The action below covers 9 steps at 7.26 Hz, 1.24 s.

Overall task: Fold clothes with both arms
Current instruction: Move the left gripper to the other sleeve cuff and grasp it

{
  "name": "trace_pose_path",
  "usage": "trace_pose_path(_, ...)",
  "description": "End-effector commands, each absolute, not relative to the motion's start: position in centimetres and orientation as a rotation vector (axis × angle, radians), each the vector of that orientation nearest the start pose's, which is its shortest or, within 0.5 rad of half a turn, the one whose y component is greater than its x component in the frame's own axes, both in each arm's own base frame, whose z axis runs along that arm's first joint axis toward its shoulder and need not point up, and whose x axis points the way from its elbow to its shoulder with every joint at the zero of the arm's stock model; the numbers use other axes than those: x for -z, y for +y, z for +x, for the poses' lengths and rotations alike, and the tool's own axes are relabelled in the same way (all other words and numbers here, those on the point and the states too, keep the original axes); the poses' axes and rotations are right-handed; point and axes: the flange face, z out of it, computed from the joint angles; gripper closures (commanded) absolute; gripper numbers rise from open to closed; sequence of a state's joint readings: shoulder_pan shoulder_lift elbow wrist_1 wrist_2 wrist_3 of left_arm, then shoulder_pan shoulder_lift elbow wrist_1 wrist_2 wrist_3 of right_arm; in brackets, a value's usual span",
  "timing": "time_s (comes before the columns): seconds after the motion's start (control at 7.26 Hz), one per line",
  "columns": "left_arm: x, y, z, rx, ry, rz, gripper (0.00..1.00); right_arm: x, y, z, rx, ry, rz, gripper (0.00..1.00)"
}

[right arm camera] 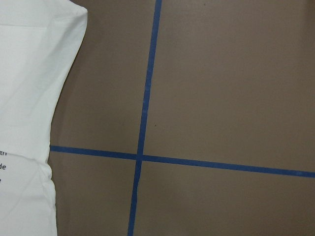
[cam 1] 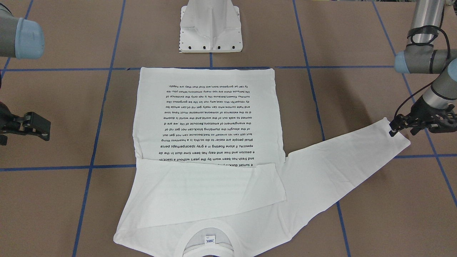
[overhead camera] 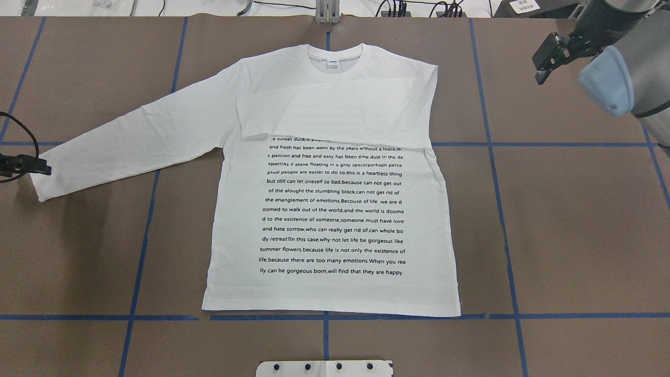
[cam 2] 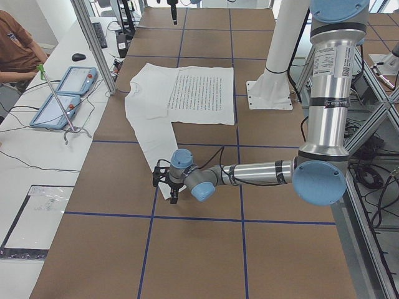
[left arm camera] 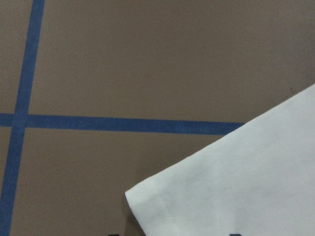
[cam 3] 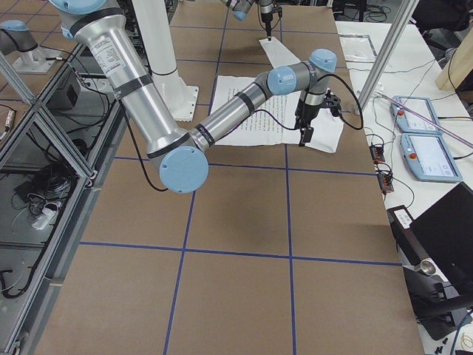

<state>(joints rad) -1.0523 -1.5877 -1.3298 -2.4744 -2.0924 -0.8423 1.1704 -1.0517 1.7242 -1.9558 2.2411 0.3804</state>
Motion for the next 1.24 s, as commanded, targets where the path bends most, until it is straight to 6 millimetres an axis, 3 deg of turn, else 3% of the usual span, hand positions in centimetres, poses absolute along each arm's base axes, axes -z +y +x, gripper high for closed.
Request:
trace_pose_path(0.0, -68.0, -49.4, 18.7, 0.130, 0.805, 0.196, 0.00, -33.4, -61.3, -18.2, 0.115, -0.721, 0.002, 0.00)
trace_pose_path(0.55, -68.1, -48.9, 19.8, 0.113, 0.807, 0.184, 0.00, -33.5, -61.3, -18.2, 0.114, -0.719, 0.001, 0.00)
trace_pose_path(0.69, -68.1, -48.9, 19.8, 0.112, 0.807, 0.183, 0.06, -33.5, -61.3, -18.2, 0.115, -0.720, 0.001, 0.00)
trace_pose_path(0.83, -67.8, -48.9, 19.8, 0.116, 0.811, 0.187, 0.55, -33.4, -61.4, -17.9, 0.111, -0.721, 0.004, 0.00)
trace_pose_path(1.1, -67.5, -49.0, 19.8, 0.114, 0.814, 0.191, 1.00, -33.3, -61.2, -17.7, 0.111, -0.722, 0.008, 0.00)
